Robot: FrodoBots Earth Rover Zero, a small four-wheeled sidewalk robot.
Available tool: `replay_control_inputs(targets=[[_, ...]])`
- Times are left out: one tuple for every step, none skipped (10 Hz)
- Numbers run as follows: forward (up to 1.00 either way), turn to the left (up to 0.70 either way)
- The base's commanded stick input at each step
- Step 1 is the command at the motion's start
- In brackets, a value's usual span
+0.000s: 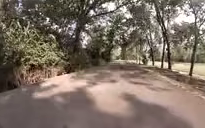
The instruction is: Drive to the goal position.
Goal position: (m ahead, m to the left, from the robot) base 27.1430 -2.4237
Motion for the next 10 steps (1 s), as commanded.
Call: replay_control_inputs(targets=[[0.70, 0.00], [0.70, 0.00], [0.70, -0.22], [0.70, -0.35], [0.70, -0.35], [0.70, -0.35], [0.70, -0.35], [0.70, -0.35], [0.70, -0.35], [0.70, -0.08]])
